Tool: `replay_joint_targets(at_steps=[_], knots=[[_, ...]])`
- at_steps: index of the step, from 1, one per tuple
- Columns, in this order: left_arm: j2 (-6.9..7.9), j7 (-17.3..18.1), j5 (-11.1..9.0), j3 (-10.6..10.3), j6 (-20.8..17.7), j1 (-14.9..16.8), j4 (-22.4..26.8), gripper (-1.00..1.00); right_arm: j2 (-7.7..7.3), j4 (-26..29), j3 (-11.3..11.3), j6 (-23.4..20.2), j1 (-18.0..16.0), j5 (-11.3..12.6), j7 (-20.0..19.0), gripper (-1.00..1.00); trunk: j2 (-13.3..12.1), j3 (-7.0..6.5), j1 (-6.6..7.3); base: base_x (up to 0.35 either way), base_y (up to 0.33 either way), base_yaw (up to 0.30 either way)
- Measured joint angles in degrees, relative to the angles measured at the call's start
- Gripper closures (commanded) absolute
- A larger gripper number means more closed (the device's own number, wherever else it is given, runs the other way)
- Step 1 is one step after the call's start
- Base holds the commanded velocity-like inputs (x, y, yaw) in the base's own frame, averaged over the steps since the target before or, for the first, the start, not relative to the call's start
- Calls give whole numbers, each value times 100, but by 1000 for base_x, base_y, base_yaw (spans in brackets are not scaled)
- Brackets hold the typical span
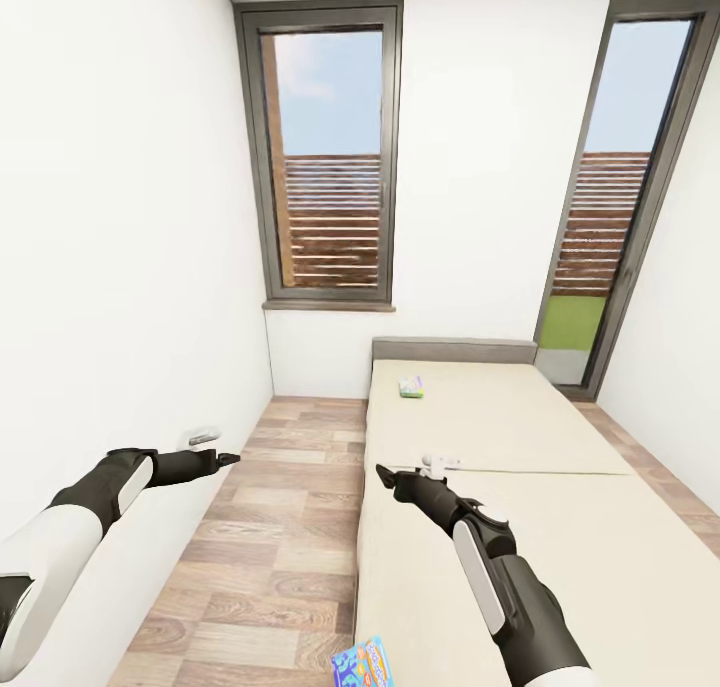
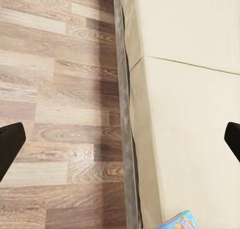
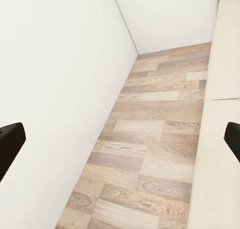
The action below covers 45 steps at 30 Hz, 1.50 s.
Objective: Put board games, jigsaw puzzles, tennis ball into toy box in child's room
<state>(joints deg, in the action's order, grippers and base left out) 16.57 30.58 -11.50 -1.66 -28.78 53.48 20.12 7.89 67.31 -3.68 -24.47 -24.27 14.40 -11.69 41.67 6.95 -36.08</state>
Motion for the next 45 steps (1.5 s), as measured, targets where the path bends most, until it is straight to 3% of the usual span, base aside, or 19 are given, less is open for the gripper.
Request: replay_joint_targets(at_steps=[11, 15, 18, 20, 27, 29, 33, 37, 45], knots=[[-7, -29, 18, -4, -2, 0, 2, -100, -8, 114, -6, -30, -3, 6, -13, -100, 442, 198, -242, 0, 0, 0], [-8, -42, 28, -21, -3, 0, 0, -100, -14, 498, -11, -178, 18, 15, -23, -100, 603, 270, -330, 0, 0, 0], [-12, -49, 32, -32, -2, 0, -1, -100, -16, 824, 0, -444, 72, 24, -27, -100, 645, 289, -352, 0, 0, 0], [-14, -54, 34, -40, 2, 0, -3, -100, -17, 1170, 40, -861, 143, 38, -32, -100, 645, 289, -352, 0, 0, 0], [-7, -60, 37, -33, -22, 1, -5, -100, -9, 1838, 313, -1701, 217, 105, -58, -100, 645, 289, -352, 0, 0, 0], [4, -51, 36, -12, -32, 1, -5, -100, -11, 1960, 391, -1864, 238, 193, -81, -100, 645, 289, -352, 0, 0, 0], [17, -33, 28, 8, -41, 1, -5, -100, -28, 2064, 453, -1996, 261, 603, -201, -100, 645, 289, -352, 0, 0, 0], [9, -48, 25, 12, -54, 0, -9, -100, -65, 2093, 482, -2037, 267, 926, -317, -100, 804, 360, -440, 0, 0, 0], [-11, -64, 25, 21, -66, 0, -34, -100, -358, 2093, 508, -2042, 273, 1417, -725, -100, 1125, 504, -616, 0, 0, 0]])
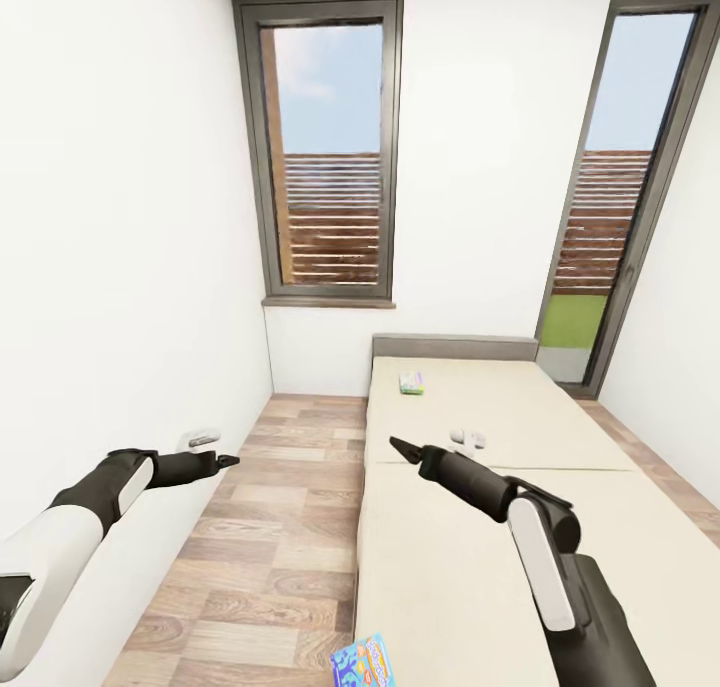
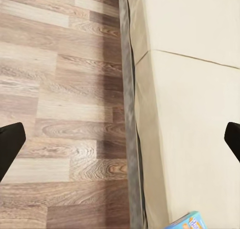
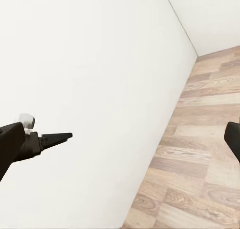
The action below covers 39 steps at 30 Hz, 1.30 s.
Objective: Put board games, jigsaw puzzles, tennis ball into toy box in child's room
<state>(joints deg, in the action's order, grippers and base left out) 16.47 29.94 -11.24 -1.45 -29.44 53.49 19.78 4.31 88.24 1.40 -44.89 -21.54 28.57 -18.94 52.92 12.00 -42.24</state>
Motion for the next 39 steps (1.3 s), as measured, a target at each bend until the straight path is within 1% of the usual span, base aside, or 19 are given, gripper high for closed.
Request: replay_joint_targets(at_steps=[4, 10, 15, 24, 34, 39], knots=[[-9, -6, -2, -5, 8, 0, -15, -100, -51, -32, 2, 51, 22, 169, -151, -100, 161, 72, -88, 0, 0, 0], [-21, -10, -5, -20, 35, 0, -97, -100, -72, -56, 3, 97, 89, 238, -222, -100, 402, 180, -220, 0, 0, 0], [-20, -8, -13, -15, 67, 0, -267, -100, -75, -62, 3, 104, 105, 254, -239, -100, 602, 270, -330, 0, 0, 0], [-18, -4, -34, -11, 61, 1, -333, -100, -70, -70, 3, 106, 111, 266, -245, -100, 964, 432, -528, 0, 0, -4], [12, 73, -52, -8, 9, 1, -362, -100, -57, -132, -5, 221, 112, 247, -238, -100, 1365, 612, -747, 0, 0, -142], [18, 87, -62, -9, 10, 0, -512, -100, -65, -137, -5, 234, 111, 252, -247, -100, 1566, 702, -857, 0, 0, -46]])
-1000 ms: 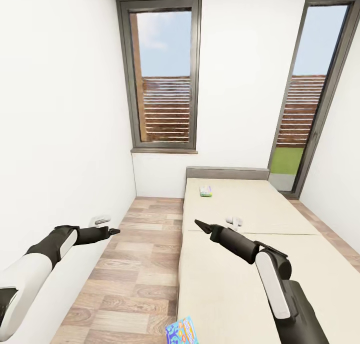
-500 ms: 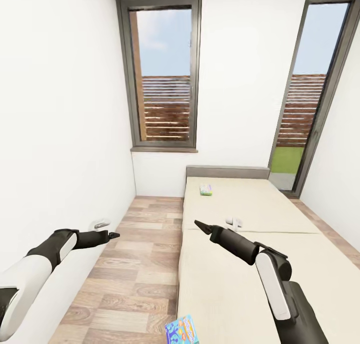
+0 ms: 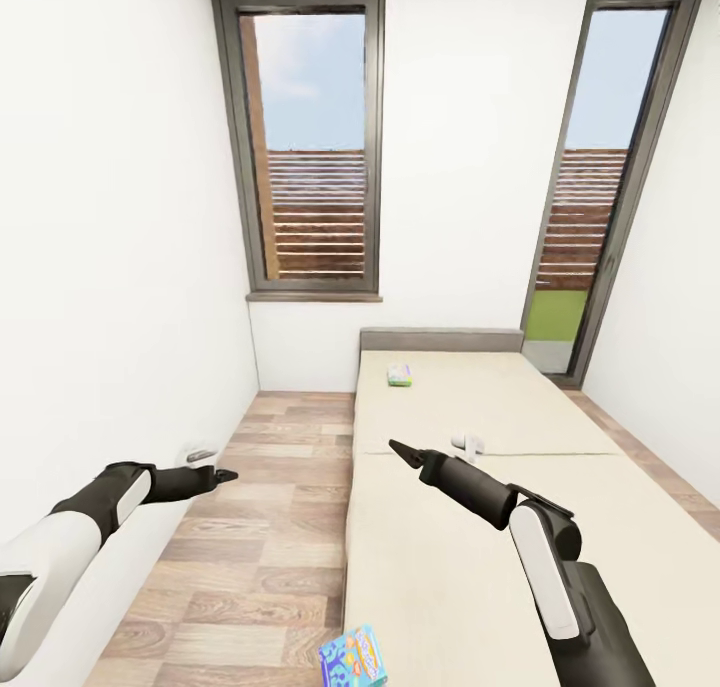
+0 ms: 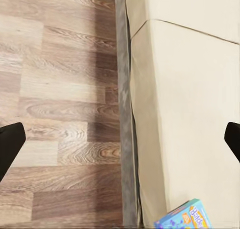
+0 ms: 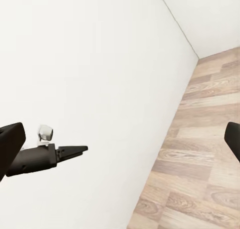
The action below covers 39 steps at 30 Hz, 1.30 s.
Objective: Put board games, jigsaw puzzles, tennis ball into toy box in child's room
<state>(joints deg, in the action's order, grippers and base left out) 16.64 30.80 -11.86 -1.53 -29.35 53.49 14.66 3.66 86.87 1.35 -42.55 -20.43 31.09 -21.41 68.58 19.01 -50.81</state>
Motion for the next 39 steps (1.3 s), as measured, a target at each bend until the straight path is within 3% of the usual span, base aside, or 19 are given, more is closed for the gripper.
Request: replay_joint_targets(at_steps=[10, 20, 39], knots=[[4, 3, -10, 1, -1, 0, -232, -100, -3, 2, 0, 8, 0, -4, -2, -100, 401, 180, -220, 0, 0, -8], [6, 13, -10, 4, 20, -4, -768, -100, 3, 2, -4, 12, 0, 0, 2, -100, 803, 359, -439, 0, 0, 0], [-13, 11, -11, 4, 29, -8, -884, -100, 7, -2, -8, 12, 0, -1, 41, -100, 1565, 742, -857, 0, 0, 0]])
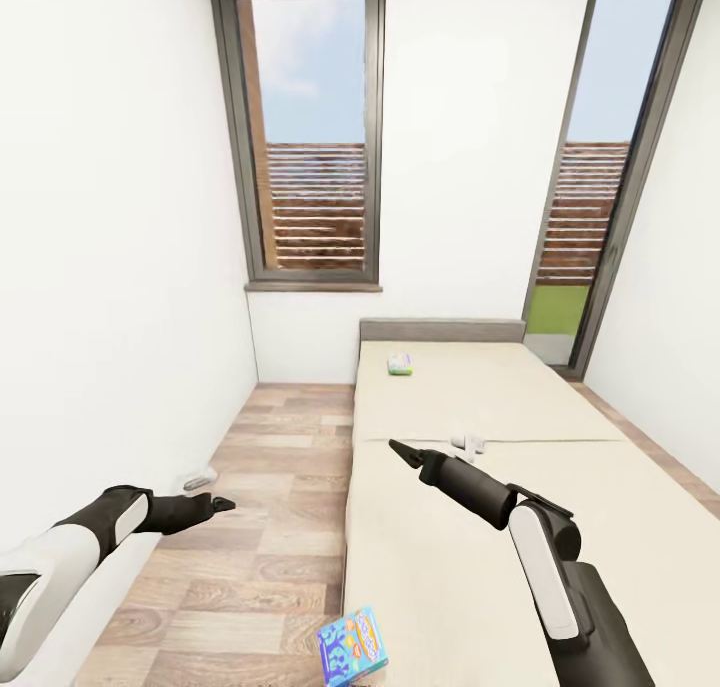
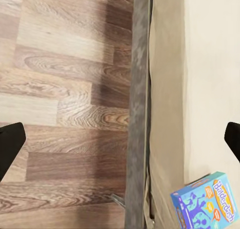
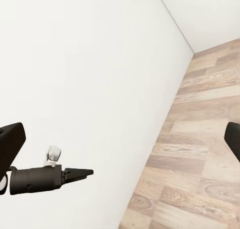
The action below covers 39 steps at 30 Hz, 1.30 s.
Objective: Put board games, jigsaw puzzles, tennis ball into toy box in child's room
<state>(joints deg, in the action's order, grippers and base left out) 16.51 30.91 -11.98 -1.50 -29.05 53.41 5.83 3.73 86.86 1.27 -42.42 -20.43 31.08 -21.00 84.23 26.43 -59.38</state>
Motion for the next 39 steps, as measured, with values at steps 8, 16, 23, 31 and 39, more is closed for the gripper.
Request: replay_joint_targets(at_steps=[8, 16, 23, 31, 39], knots=[[-12, 5, -1, 3, -2, 0, -1, -100, 28, 1, -9, 7, 0, -61, 18, -100, 321, 204, -176, 0, 0, 0], [0, 58, -3, 5, -13, 0, 0, -100, 27, -3, -9, 8, 0, -73, 24, -100, 642, 358, -351, 0, 0, 0], [32, 669, 6, 0, -16, 0, 1, -100, 33, -3, -11, 7, 0, -77, 26, -100, 923, 485, -505, 0, 0, 0], [106, 1546, 30, -11, -25, 0, 8, -100, 48, 0, -14, 7, 0, -83, 31, -100, 1244, 629, -681, 0, 0, 0], [165, 1966, 48, -18, -35, 0, 11, -100, 56, 0, -16, 7, 0, -88, 32, -100, 1565, 772, -857, 0, 0, 0]])
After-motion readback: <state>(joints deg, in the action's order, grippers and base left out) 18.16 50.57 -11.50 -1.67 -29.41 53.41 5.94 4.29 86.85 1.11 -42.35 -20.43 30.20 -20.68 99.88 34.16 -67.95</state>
